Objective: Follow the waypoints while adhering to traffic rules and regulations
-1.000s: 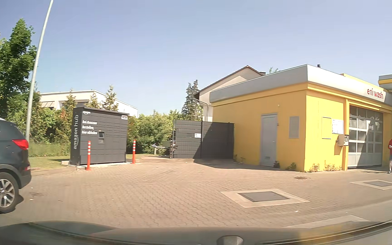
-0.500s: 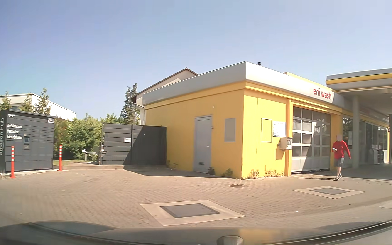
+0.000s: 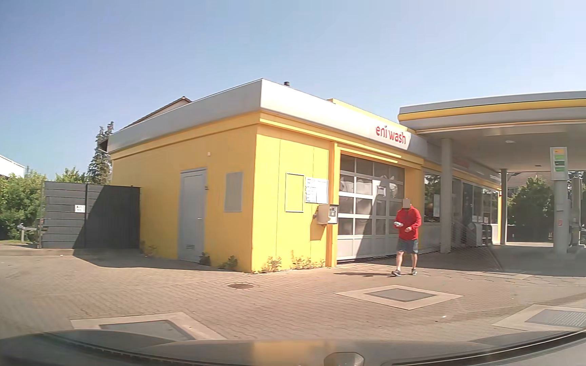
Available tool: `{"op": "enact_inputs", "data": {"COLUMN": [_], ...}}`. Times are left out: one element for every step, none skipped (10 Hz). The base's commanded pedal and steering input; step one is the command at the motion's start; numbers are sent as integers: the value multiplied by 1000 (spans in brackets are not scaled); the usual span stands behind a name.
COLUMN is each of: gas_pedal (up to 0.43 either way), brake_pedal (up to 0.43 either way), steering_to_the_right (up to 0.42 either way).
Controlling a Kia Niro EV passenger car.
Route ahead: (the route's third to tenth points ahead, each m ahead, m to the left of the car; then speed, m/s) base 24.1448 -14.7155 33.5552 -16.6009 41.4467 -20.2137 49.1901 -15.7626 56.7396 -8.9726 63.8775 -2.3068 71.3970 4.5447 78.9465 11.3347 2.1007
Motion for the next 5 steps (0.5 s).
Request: {"op": "enact_inputs", "data": {"gas_pedal": [47, 47, 47, 47, 47], "brake_pedal": [30, 30, 30, 30, 30], "steering_to_the_right": [817, 791, 770, 754, 724]}}
